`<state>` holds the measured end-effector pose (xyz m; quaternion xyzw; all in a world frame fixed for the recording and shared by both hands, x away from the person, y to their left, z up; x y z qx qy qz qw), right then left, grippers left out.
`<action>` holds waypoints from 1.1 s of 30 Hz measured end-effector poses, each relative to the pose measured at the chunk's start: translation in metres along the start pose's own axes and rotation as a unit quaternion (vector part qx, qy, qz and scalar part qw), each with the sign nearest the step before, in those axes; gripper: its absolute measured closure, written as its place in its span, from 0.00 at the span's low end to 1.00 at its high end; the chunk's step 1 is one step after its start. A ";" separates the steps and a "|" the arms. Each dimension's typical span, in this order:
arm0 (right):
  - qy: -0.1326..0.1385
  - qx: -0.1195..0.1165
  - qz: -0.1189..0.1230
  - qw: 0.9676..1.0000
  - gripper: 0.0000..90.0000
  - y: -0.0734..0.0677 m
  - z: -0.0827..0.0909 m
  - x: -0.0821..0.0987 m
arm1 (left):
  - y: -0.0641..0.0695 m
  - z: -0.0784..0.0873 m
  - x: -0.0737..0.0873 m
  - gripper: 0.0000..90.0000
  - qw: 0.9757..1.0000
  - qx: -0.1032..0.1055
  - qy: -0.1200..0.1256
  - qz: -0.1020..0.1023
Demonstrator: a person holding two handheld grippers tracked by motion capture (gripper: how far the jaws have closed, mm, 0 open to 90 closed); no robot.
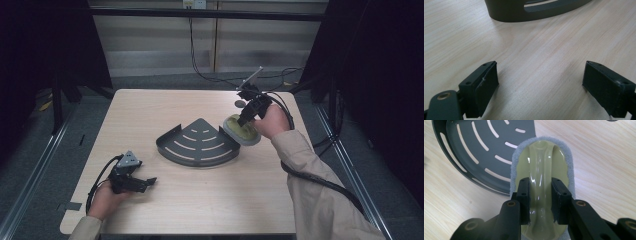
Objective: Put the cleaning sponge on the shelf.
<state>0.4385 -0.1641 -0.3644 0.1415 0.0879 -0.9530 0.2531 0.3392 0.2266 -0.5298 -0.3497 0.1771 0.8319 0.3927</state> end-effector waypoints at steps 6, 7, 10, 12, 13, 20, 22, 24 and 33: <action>0.001 -0.001 0.001 1.000 0.79 -0.003 -0.004 -0.005 | 0.000 0.000 0.000 0.14 1.000 0.000 0.000 0.000; 0.001 -0.001 0.001 1.000 0.79 -0.004 -0.006 -0.006 | 0.000 0.000 0.000 0.14 1.000 0.000 0.000 0.000; 0.001 -0.002 0.002 1.000 0.79 -0.005 -0.008 -0.008 | 0.000 0.000 0.000 0.14 1.000 0.000 0.000 0.000; 0.002 -0.003 0.003 1.000 0.79 -0.006 -0.009 -0.010 | 0.000 0.000 0.000 0.14 1.000 0.000 0.000 0.000; 0.001 -0.003 0.004 1.000 0.79 -0.006 -0.009 -0.010 | 0.000 0.000 0.000 0.14 1.000 0.000 0.000 0.000; 0.003 -0.005 0.006 1.000 0.79 -0.011 -0.012 -0.017 | 0.000 0.000 0.000 0.14 1.000 0.000 0.000 0.000; 0.002 -0.006 0.008 1.000 0.79 -0.013 -0.014 -0.019 | 0.000 0.000 0.000 0.14 1.000 0.000 0.000 0.000; 0.002 -0.007 0.011 1.000 0.79 -0.014 -0.016 -0.020 | 0.000 0.000 0.000 0.14 1.000 0.000 0.000 0.000; 0.000 -0.013 0.016 1.000 0.79 -0.020 -0.025 -0.028 | 0.000 0.000 0.000 0.14 1.000 0.001 0.000 0.000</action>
Point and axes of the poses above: each handheld gripper's, and its own axes: z roughly backward along the jaws, x roughly out of its underside, y roughly to its right, the point moved 3 cm from there along -z, roughly forward along the jaws
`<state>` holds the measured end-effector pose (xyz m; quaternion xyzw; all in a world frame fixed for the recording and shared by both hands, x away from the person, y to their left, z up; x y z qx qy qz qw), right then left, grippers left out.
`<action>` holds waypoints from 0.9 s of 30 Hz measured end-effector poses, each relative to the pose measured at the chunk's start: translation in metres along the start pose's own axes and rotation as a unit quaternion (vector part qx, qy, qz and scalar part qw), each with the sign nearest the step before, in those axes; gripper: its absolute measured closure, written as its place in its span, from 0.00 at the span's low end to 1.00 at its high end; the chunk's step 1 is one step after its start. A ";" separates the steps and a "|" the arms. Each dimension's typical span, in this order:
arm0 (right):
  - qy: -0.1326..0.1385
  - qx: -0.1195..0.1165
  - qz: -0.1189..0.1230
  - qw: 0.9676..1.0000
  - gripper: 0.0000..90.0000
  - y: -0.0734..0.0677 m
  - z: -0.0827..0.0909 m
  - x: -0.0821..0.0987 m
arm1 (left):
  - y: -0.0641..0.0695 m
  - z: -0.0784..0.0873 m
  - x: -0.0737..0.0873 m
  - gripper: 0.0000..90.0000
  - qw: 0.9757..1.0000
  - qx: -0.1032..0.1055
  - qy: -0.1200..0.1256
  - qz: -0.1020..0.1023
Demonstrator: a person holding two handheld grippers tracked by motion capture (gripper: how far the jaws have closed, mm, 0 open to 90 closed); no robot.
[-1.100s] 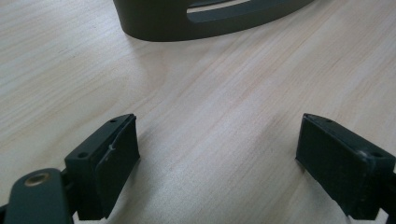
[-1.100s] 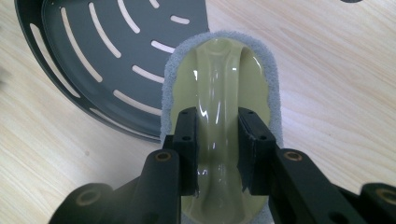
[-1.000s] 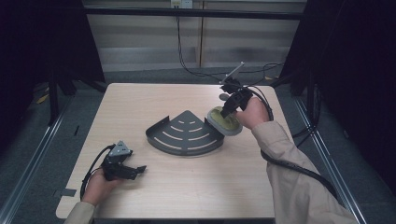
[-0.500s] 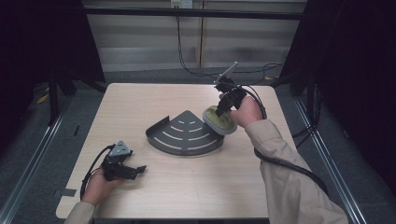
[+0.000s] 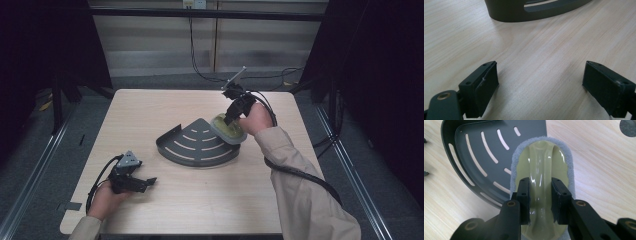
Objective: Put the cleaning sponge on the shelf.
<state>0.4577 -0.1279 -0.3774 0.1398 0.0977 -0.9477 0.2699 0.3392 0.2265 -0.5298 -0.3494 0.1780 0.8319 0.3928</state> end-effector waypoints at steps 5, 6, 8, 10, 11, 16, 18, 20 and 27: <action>-0.004 0.000 0.003 1.000 0.79 -0.002 -0.005 -0.002 | 0.000 0.000 0.000 0.14 1.000 0.001 0.000 0.000; -0.004 0.000 0.003 1.000 0.79 -0.003 -0.006 -0.003 | 0.000 0.000 0.000 0.14 1.000 0.001 0.000 0.000; -0.006 -0.002 0.005 1.000 0.79 -0.005 -0.008 -0.004 | 0.000 0.000 0.000 0.14 1.000 0.001 0.000 0.000; -0.007 -0.002 0.009 1.000 0.79 -0.006 -0.010 -0.006 | 0.000 0.000 0.000 0.14 1.000 0.001 0.000 0.000; -0.008 0.000 0.010 1.000 0.79 -0.008 -0.012 -0.007 | 0.000 0.000 0.000 0.14 1.000 0.001 0.000 0.000; -0.008 -0.002 0.012 1.000 0.79 -0.012 -0.019 -0.008 | 0.000 0.000 0.000 0.14 1.000 0.001 0.000 0.000; -0.007 -0.005 0.015 1.000 0.79 -0.013 -0.022 -0.008 | 0.000 0.000 0.000 0.14 1.000 0.001 0.000 0.000; -0.008 -0.006 0.016 1.000 0.79 -0.015 -0.026 -0.008 | 0.000 0.000 0.000 0.14 1.000 0.001 0.000 0.000; -0.012 -0.011 0.019 1.000 0.79 -0.017 -0.038 -0.007 | 0.000 0.000 0.000 0.14 1.000 0.001 0.000 0.000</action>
Point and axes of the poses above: each handheld gripper's, and its own axes: z roughly backward along the jaws, x roughly out of its underside, y roughly to its right, the point moved 3 cm from there along -z, roughly forward along the jaws
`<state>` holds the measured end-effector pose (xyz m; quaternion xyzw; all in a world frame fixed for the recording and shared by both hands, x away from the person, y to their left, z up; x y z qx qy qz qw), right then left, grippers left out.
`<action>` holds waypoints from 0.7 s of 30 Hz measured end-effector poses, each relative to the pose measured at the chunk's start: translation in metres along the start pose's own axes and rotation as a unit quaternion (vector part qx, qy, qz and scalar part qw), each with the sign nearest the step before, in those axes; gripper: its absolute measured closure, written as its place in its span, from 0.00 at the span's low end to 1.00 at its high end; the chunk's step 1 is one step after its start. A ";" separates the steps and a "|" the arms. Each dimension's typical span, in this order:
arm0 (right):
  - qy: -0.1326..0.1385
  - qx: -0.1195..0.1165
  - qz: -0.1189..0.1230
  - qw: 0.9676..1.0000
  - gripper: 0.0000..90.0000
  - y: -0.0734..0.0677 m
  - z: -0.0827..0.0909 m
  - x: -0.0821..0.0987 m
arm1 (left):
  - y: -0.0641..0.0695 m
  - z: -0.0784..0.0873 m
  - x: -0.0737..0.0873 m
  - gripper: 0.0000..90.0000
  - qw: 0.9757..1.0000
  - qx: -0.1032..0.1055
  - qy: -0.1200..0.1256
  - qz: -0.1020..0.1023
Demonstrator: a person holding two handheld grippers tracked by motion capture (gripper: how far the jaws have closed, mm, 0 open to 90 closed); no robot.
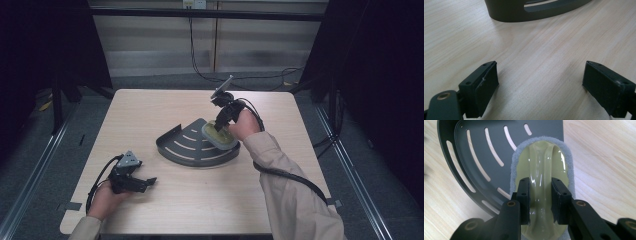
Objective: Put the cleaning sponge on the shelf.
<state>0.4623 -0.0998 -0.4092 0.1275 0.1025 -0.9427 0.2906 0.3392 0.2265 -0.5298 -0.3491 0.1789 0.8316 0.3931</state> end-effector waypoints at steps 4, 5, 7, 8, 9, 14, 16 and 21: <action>-0.001 0.000 -0.001 1.000 0.79 -0.001 -0.003 0.000 | 0.000 0.000 0.000 0.14 1.000 0.001 0.000 0.000; 0.000 0.000 0.004 1.000 0.79 -0.002 -0.005 -0.001 | 0.000 0.000 0.000 0.14 1.000 0.001 0.000 0.000; 0.000 0.000 0.004 1.000 0.79 -0.003 -0.007 -0.002 | 0.000 0.000 0.000 0.14 1.000 0.001 0.000 0.000; 0.000 0.000 0.004 1.000 0.79 -0.003 -0.007 -0.002 | 0.000 0.000 0.000 0.14 1.000 0.001 0.000 0.000; 0.000 -0.001 0.002 1.000 0.79 -0.004 -0.008 -0.002 | 0.000 0.000 0.000 0.14 1.000 0.001 0.000 0.000; -0.002 0.001 0.010 1.000 0.79 -0.005 -0.016 -0.002 | 0.000 0.000 0.000 0.14 1.000 0.000 0.000 -0.001; -0.007 0.000 0.009 1.000 0.79 -0.004 -0.020 -0.001 | 0.000 0.000 0.000 0.14 1.000 0.001 0.000 0.000; -0.012 -0.001 0.010 1.000 0.79 -0.004 -0.027 0.002 | 0.000 0.000 0.000 0.14 1.000 -0.001 0.002 0.001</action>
Point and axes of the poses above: each handheld gripper's, and its own axes: z roughly backward along the jaws, x roughly out of its underside, y roughly to its right, the point moved 3 cm from there along -z, roughly forward along the jaws
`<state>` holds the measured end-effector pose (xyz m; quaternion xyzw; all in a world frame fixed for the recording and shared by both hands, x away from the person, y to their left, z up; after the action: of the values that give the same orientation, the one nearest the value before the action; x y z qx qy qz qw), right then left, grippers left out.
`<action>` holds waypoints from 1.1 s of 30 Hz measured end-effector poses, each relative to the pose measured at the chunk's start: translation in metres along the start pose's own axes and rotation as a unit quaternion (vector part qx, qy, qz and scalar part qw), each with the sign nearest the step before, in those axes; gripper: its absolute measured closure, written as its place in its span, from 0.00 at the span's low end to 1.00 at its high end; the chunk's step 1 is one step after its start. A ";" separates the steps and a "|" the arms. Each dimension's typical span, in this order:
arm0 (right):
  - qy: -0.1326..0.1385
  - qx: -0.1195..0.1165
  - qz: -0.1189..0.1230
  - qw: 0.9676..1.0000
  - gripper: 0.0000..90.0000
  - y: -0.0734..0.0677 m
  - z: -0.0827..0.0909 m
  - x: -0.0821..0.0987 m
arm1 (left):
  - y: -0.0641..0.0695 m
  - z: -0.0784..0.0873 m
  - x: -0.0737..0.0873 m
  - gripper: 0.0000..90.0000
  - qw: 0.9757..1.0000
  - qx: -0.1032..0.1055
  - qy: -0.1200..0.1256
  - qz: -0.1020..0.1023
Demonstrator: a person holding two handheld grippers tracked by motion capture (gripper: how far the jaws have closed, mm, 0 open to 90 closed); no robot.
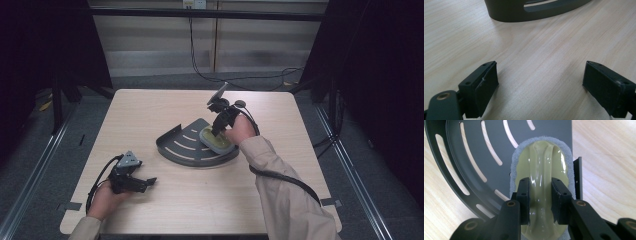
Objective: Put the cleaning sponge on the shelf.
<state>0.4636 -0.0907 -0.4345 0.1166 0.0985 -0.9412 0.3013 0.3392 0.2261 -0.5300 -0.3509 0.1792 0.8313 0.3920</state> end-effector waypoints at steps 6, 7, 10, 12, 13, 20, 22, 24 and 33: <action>-0.002 0.006 0.006 1.000 0.79 0.000 -0.008 0.003 | 0.000 0.000 0.000 0.14 1.000 0.000 0.000 0.000; -0.002 0.006 0.006 1.000 0.79 0.000 -0.008 0.003 | 0.000 0.000 0.000 0.14 1.000 -0.001 -0.001 -0.001; -0.009 0.011 0.006 1.000 0.79 0.001 -0.012 0.005 | 0.000 0.000 0.000 0.14 1.000 -0.001 0.000 -0.001; -0.010 0.011 0.007 1.000 0.79 0.002 -0.014 0.007 | 0.000 0.000 0.000 0.14 1.000 0.000 0.000 -0.001; -0.010 0.010 0.004 1.000 0.79 0.002 -0.015 0.008 | 0.000 0.000 0.000 0.14 1.000 -0.001 0.000 -0.001; -0.016 0.011 -0.001 1.000 0.79 0.009 -0.016 0.014 | 0.000 0.000 0.000 0.14 1.000 -0.001 0.000 -0.001; -0.017 0.009 -0.002 1.000 0.78 0.009 -0.016 0.015 | 0.000 0.000 0.000 0.14 1.000 -0.001 0.000 -0.001; -0.020 0.008 -0.003 1.000 0.78 0.010 -0.016 0.017 | 0.000 0.000 0.000 0.14 1.000 -0.001 0.000 -0.001; -0.038 0.009 -0.007 0.999 0.78 0.010 -0.016 0.019 | 0.000 0.000 0.000 0.14 1.000 -0.001 0.000 -0.001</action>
<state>0.4571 -0.1055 -0.4559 0.0822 0.0796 -0.9480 0.2969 0.3393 0.2262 -0.5300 -0.3516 0.1782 0.8312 0.3921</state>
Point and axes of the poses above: each handheld gripper's, and its own axes: z roughly backward along the jaws, x roughly out of its underside, y roughly to its right, the point moved 3 cm from there along -z, roughly forward along the jaws
